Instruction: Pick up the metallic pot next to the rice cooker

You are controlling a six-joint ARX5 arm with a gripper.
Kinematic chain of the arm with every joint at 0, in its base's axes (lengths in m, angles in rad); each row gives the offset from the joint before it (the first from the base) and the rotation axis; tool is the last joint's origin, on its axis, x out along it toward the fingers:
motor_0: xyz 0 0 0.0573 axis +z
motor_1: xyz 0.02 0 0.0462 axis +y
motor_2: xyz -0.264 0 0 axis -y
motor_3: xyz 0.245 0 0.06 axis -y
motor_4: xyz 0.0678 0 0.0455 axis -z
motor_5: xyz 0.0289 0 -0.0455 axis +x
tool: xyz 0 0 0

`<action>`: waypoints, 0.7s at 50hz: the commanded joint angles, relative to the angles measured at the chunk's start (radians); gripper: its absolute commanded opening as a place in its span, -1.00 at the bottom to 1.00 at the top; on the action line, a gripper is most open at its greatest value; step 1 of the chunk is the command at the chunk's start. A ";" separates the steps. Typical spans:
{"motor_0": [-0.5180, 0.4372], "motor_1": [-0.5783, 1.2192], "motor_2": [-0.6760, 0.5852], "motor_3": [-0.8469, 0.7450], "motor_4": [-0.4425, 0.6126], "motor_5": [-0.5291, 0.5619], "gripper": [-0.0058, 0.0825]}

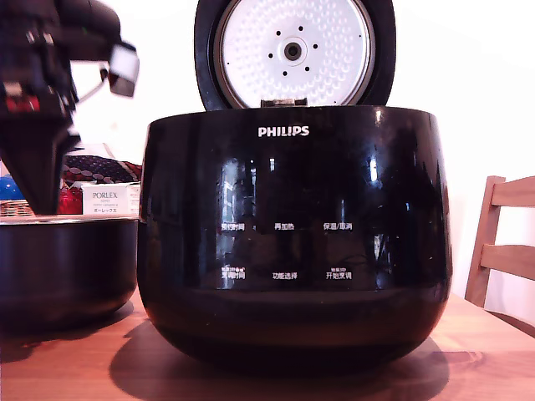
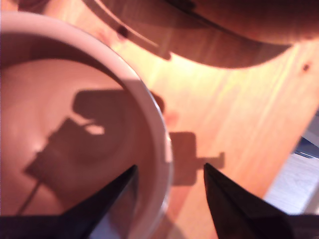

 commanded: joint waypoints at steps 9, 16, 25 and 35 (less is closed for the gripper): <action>0.000 0.059 0.002 0.047 0.002 0.016 0.00; 0.000 0.073 0.002 0.068 0.002 0.019 -0.01; 0.001 0.085 0.002 0.085 0.002 0.019 -0.01; 0.002 0.091 0.002 0.084 0.002 0.018 -0.01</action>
